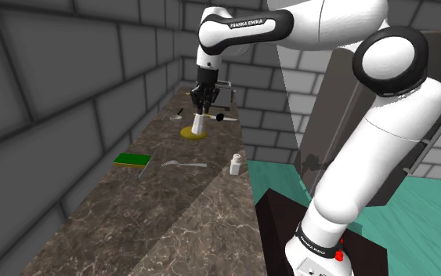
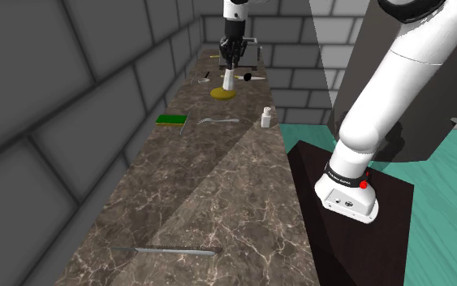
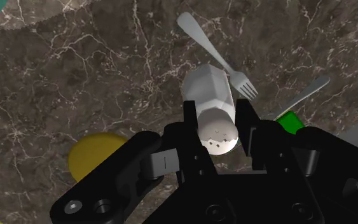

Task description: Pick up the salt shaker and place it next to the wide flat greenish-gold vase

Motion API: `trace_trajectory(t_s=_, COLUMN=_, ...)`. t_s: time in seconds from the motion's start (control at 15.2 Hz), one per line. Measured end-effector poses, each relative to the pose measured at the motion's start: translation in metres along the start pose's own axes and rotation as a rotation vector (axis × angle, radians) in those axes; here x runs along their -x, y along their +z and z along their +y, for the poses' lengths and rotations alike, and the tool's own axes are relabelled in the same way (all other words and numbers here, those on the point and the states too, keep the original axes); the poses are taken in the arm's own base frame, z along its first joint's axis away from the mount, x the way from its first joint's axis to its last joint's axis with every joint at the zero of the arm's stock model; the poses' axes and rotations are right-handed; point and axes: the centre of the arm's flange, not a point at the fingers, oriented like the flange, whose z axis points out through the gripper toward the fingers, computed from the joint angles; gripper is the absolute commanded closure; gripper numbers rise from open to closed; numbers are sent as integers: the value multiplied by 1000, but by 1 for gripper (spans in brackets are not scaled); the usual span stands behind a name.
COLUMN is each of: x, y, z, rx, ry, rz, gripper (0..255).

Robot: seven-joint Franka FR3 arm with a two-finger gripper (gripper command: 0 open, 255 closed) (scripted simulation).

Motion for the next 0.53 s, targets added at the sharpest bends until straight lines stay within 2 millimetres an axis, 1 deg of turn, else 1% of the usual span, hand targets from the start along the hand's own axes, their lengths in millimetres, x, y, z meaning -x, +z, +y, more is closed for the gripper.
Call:
trace_trajectory(t_s=0.13, x=-8, y=-7, z=28, rx=0, ry=1, rz=0, gripper=255)
trace_trajectory(t_s=0.26, x=-22, y=-9, z=50, rx=0, ry=0, rz=0, gripper=255)
trace_trajectory(t_s=0.33, x=-26, y=-10, z=61, rx=0, ry=0, rz=0, gripper=255)
trace_trajectory(t_s=0.53, x=-35, y=-7, z=100, rx=0, ry=0, rz=0, gripper=255)
